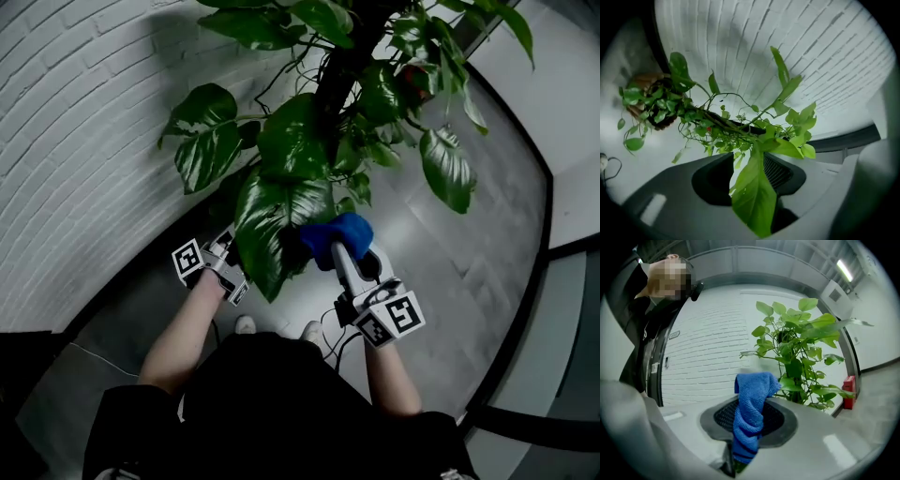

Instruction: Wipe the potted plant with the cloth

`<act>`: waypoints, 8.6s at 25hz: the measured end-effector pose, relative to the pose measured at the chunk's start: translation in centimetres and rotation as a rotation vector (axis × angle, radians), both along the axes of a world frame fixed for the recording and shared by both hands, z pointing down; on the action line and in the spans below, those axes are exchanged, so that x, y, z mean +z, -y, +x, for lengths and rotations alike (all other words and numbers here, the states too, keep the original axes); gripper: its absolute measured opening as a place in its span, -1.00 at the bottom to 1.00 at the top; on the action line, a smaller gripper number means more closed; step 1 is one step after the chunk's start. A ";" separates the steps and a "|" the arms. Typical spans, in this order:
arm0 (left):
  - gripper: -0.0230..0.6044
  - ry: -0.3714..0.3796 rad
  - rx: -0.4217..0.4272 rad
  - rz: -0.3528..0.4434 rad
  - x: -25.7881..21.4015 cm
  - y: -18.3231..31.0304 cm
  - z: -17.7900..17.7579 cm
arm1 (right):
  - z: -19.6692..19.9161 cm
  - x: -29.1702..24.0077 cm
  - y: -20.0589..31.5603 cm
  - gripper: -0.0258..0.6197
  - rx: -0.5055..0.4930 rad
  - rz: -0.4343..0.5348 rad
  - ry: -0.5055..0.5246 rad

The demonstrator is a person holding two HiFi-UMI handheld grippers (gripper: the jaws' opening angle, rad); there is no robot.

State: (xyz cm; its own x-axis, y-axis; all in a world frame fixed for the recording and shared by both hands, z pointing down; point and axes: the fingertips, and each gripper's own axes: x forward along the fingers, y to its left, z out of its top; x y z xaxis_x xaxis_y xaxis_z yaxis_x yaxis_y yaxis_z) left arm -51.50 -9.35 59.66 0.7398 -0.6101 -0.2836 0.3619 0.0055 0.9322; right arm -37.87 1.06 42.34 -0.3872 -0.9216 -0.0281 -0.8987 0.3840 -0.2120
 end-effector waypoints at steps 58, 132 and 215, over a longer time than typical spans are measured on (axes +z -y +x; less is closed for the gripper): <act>-0.42 -0.147 0.057 0.265 -6.8 -0.6 4.4 | -9.5 5.7 1.4 -0.64 -0.323 -0.129 -0.227; -0.28 -0.523 -0.201 0.289 -10.5 -2.9 2.2 | -0.1 8.3 3.5 -0.64 -0.306 -0.156 -0.182; -0.59 0.069 -0.121 0.475 -9.8 -7.7 3.7 | -0.7 11.7 -3.3 -0.64 -0.499 -0.126 -0.220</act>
